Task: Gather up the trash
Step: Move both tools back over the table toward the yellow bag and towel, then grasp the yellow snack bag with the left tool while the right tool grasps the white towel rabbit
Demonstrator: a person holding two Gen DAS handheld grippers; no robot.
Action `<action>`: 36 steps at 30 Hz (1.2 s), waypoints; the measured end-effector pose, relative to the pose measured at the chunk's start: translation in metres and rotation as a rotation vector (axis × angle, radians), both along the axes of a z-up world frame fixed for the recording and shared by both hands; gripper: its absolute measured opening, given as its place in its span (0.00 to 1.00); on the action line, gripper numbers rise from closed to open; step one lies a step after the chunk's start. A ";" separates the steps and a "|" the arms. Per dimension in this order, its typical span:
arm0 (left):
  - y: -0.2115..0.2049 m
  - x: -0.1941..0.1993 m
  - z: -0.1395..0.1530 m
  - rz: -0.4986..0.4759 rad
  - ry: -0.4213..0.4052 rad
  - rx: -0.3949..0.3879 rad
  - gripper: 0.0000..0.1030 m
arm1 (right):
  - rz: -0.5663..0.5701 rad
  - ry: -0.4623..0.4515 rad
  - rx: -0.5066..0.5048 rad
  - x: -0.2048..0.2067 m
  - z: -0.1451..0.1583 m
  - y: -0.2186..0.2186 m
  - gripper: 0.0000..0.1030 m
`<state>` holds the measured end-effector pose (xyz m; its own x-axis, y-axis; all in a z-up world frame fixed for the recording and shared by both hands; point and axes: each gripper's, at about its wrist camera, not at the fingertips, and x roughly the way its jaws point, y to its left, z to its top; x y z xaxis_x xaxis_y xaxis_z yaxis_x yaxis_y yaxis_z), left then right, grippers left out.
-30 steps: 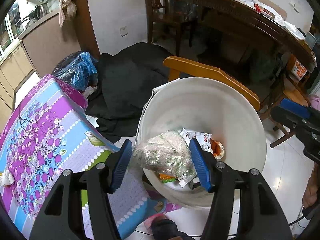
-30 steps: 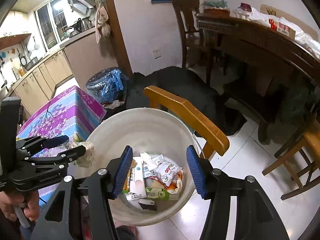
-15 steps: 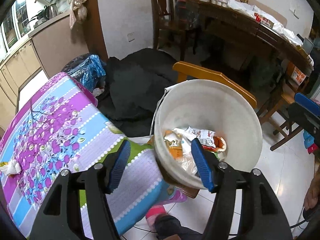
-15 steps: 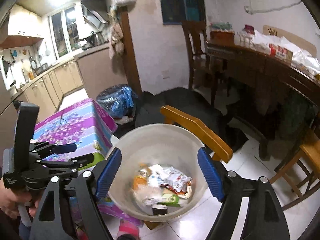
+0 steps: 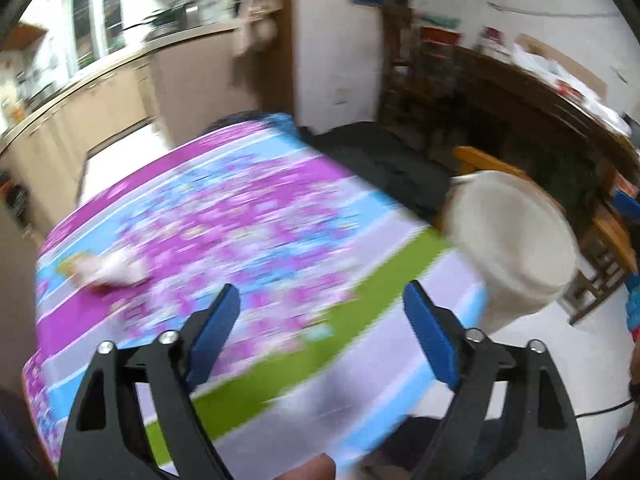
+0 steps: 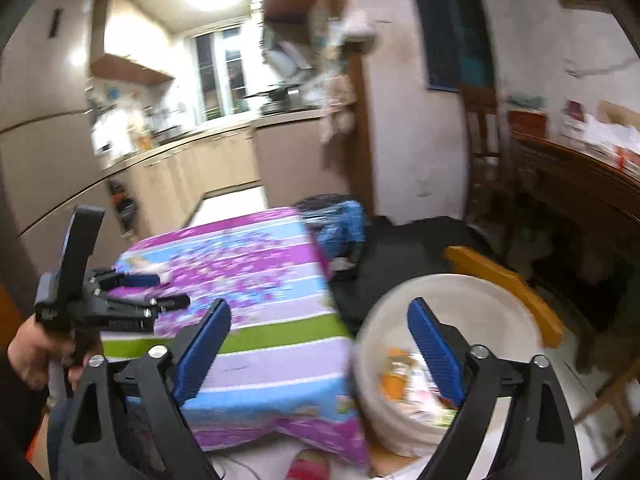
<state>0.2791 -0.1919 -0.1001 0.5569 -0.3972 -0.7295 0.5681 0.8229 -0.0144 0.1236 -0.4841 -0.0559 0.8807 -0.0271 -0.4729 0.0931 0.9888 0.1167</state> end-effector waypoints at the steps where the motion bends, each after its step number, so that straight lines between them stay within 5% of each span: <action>1: 0.019 0.008 -0.003 0.034 0.008 0.001 0.80 | 0.027 0.012 -0.011 0.007 -0.003 0.010 0.89; 6: 0.147 0.065 -0.033 0.291 0.087 -0.008 0.80 | 0.206 0.076 -0.072 0.059 -0.019 0.077 0.89; 10: 0.205 0.096 -0.044 0.383 0.111 0.006 0.80 | 0.418 0.123 -0.163 0.117 -0.033 0.152 0.89; 14: 0.230 0.125 -0.044 0.339 0.077 0.067 0.80 | 0.605 0.171 -0.215 0.191 -0.045 0.223 0.86; 20: 0.245 0.158 -0.042 0.234 0.047 0.052 0.80 | 0.698 0.227 -0.286 0.296 -0.060 0.278 0.86; 27: 0.240 0.176 -0.050 0.127 0.016 0.049 0.81 | 0.760 0.288 -0.367 0.371 -0.092 0.322 0.86; 29: 0.238 0.180 -0.051 0.117 0.014 0.025 0.81 | 0.764 0.297 -0.355 0.380 -0.100 0.327 0.82; 32: 0.236 0.183 -0.053 0.108 0.008 0.001 0.83 | 0.744 0.312 -0.359 0.390 -0.110 0.328 0.48; 36: 0.228 0.186 -0.054 0.107 0.006 -0.010 0.85 | 0.678 0.292 -0.273 0.382 -0.101 0.303 0.37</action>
<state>0.4652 0.0364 -0.1540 0.5924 -0.3425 -0.7292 0.4768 0.8787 -0.0254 0.5055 -0.1815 -0.1574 0.5872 0.3235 -0.7420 -0.5517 0.8307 -0.0744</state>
